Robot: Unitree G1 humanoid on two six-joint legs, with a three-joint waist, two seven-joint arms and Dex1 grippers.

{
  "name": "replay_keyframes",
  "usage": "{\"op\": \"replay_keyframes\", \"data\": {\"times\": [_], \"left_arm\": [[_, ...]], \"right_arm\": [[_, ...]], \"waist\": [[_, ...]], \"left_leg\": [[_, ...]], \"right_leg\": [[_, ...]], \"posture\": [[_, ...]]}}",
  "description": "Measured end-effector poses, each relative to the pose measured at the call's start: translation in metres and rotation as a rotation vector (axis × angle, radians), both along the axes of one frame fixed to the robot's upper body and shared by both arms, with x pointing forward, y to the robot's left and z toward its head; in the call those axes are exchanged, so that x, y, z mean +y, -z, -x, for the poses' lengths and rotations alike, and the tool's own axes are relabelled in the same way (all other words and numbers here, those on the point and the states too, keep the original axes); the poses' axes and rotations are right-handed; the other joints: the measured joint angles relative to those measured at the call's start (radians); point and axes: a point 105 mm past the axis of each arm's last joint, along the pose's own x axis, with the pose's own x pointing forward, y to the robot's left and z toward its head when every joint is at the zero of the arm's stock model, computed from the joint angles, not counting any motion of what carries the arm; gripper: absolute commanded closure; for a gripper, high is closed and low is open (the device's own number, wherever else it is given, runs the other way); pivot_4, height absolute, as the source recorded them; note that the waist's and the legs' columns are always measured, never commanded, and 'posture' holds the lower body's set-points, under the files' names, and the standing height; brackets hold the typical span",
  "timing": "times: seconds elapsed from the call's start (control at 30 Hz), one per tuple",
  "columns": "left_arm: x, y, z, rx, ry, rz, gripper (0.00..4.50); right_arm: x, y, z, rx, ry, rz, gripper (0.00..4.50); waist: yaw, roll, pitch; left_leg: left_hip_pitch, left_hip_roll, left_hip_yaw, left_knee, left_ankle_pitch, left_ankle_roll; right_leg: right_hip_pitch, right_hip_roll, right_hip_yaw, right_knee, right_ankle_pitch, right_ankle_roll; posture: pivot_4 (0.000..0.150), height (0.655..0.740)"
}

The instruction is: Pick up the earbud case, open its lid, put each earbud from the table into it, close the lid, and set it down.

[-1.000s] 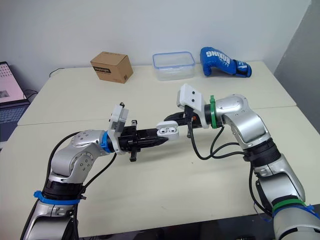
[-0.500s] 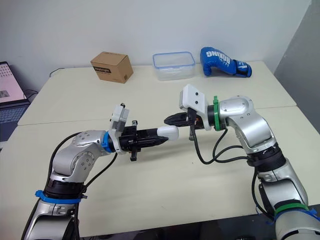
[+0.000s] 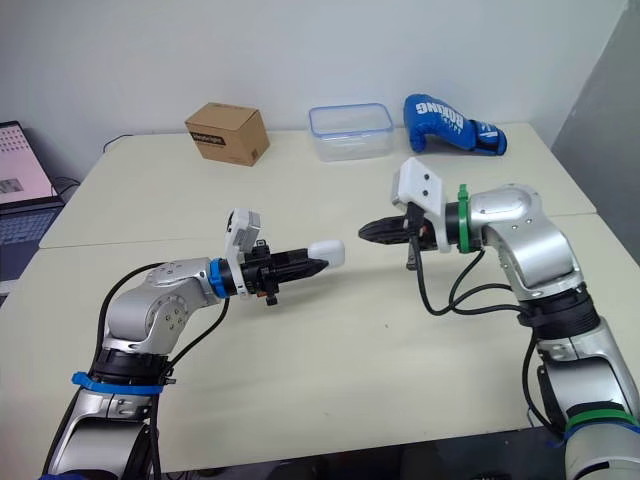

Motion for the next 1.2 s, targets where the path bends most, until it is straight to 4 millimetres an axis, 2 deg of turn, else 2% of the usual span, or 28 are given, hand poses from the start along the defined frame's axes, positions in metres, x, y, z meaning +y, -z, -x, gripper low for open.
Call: {"op": "replay_keyframes", "data": {"times": [0.17, 0.3, 0.67, 0.97, 1.13, 1.2], "left_arm": [[0.0, 0.008, -0.004, 0.202, -0.001, -0.002, 3.72], [-0.005, 0.013, -0.009, 0.292, 0.005, 0.033, 3.72], [-0.008, 0.049, -0.027, 0.409, -0.043, -0.035, 3.72], [-0.003, 0.06, -0.034, 0.446, -0.087, -0.068, 3.72], [-0.002, 0.062, -0.035, 0.457, -0.094, -0.075, 3.72], [-0.002, 0.063, -0.036, 0.457, -0.095, -0.077, 2.98]], "right_arm": [[-0.006, 0.015, 0.008, 0.069, 0.029, -0.023, 4.48], [-0.004, 0.013, 0.014, 0.077, 0.05, -0.062, 4.48], [-0.008, 0.033, 0.019, 0.136, 0.119, -0.074, 4.48], [-0.011, 0.044, 0.02, 0.174, 0.153, -0.074, 4.48], [-0.009, 0.042, 0.022, 0.175, 0.146, -0.081, 4.48], [-0.009, 0.042, 0.023, 0.175, 0.144, -0.081, 4.5]], "waist": [[-0.002, 0.0, 0.0], [-0.001, 0.0, 0.0], [-0.001, 0.0, 0.0], [-0.001, 0.0, 0.0], [-0.001, 0.0, 0.0], [-0.001, 0.0, 0.0]], "left_leg": [[0.0, 0.0, 0.0, 0.0, 0.0, 0.0], [0.0, 0.0, 0.0, 0.0, 0.0, 0.0], [0.0, 0.0, 0.001, 0.0, 0.0, 0.0], [0.0, 0.0, 0.001, 0.001, 0.0, 0.0], [0.001, 0.0, 0.001, 0.001, 0.0, 0.0], [0.001, 0.0, 0.001, 0.001, 0.0, 0.0]], "right_leg": [[0.0, 0.0, 0.0, 0.001, 0.0, 0.0], [0.0, 0.0, 0.0, 0.001, 0.0, 0.0], [0.0, 0.0, 0.0, 0.001, 0.0, 0.0], [0.0, 0.0, 0.0, 0.001, 0.0, 0.0], [0.001, 0.0, 0.0, 0.001, 0.0, 0.0], [0.001, 0.0, 0.0, 0.001, 0.0, 0.0]], "posture": [[0.15, 0.7307], [0.15, 0.7307], [0.15, 0.7307], [0.15, 0.7307], [0.15, 0.7307], [0.15, 0.7307]]}}
